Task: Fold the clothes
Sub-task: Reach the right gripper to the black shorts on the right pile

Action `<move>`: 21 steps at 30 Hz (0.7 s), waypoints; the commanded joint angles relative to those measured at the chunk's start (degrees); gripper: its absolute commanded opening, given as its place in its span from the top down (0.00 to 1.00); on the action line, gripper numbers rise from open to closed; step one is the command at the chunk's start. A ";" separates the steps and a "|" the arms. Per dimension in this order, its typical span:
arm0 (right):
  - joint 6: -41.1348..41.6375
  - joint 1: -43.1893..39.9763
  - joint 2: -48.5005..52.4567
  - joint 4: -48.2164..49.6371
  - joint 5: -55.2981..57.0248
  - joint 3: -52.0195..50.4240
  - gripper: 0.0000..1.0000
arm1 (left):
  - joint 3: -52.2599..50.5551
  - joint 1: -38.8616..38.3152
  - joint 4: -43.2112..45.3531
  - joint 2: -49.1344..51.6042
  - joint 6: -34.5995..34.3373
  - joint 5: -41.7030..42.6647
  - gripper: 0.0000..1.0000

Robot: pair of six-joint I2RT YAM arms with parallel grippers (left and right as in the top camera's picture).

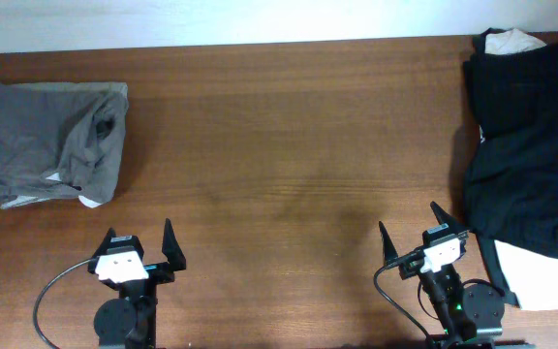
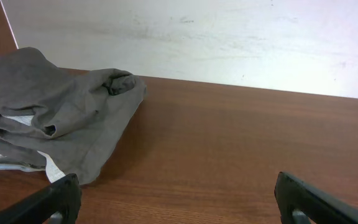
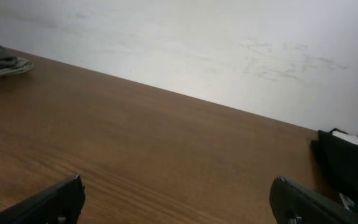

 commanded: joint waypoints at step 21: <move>1.20 -0.39 0.87 -0.02 -1.40 -0.46 0.02 | -0.90 0.28 0.61 -0.48 0.83 15.21 0.01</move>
